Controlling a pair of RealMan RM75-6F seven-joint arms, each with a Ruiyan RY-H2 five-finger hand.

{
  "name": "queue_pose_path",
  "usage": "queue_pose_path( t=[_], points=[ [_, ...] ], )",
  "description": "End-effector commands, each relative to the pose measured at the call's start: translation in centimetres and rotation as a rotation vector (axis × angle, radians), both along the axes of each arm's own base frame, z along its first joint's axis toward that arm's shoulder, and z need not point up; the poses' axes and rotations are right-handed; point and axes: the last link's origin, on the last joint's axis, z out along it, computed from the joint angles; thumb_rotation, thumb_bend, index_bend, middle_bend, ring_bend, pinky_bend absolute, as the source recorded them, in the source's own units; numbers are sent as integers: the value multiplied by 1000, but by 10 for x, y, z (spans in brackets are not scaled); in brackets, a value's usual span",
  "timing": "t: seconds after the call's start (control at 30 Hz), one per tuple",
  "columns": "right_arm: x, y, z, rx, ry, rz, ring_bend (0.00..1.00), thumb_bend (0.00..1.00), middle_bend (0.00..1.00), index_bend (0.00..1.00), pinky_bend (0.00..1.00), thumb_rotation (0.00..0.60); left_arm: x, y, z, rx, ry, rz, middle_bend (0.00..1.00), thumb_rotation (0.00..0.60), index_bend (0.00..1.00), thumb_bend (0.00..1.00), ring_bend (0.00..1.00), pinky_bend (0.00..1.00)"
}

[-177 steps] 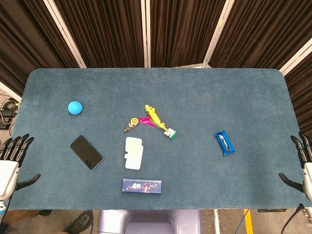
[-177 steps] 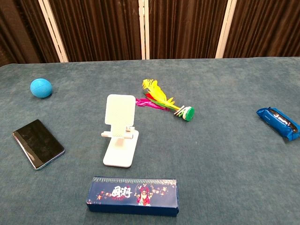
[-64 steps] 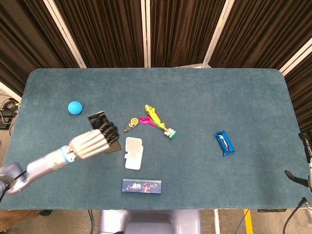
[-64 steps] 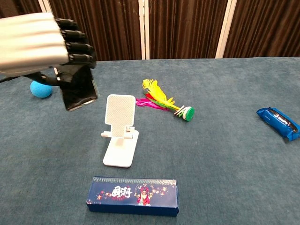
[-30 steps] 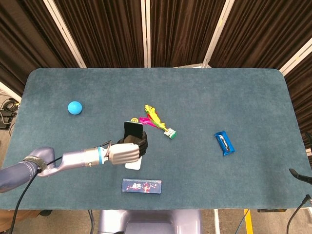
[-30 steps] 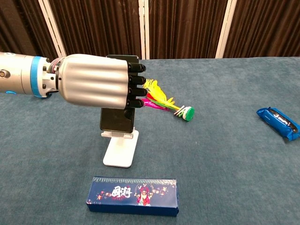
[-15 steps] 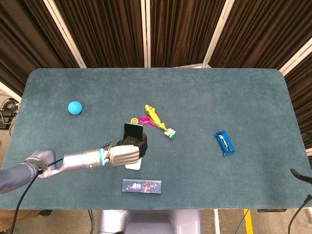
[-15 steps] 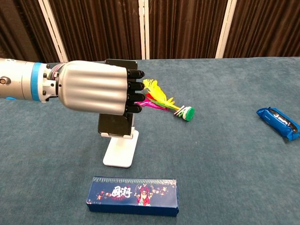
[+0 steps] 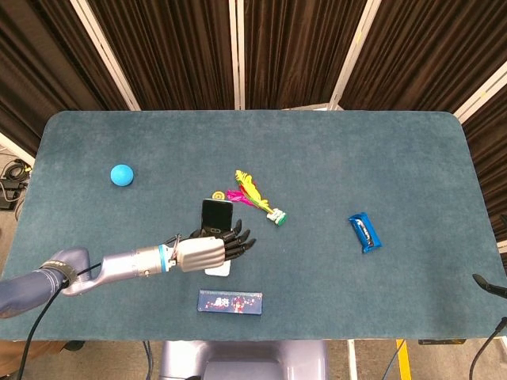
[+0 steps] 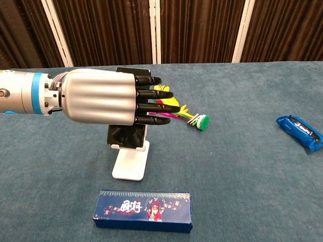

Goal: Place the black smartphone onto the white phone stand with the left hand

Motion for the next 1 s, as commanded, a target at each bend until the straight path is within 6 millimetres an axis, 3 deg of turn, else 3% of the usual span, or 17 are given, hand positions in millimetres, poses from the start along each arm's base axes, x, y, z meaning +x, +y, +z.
queue_pose_path(
  t=[0.03, 0.3, 0.67, 0.83, 1.0],
  points=[
    [0, 0, 0, 1, 0, 1, 0, 0, 0, 0, 0, 600, 1, 0, 0, -1, -3, -1, 0, 600, 49, 0, 14, 145],
    [1, 1, 1, 1, -3, 5, 0, 0, 0, 0, 0, 600, 5, -3, 10, -5, -28, -15, 0, 600, 0, 0, 0, 92],
    [4, 2, 1, 6, -6, 18, 0, 0, 0, 0, 0, 600, 1, -8, 52, 26, -124, 15, 0, 600, 0, 0, 0, 89],
    [5, 4, 1, 7, -10, 25, 0, 0, 0, 0, 0, 600, 2, -19, 85, -4, -374, 159, 0, 600, 0, 0, 0, 74],
    [6, 6, 1, 9, -14, 31, 0, 0, 0, 0, 0, 600, -14, -33, 112, -40, -658, 402, 0, 600, 0, 0, 0, 36]
  ],
)
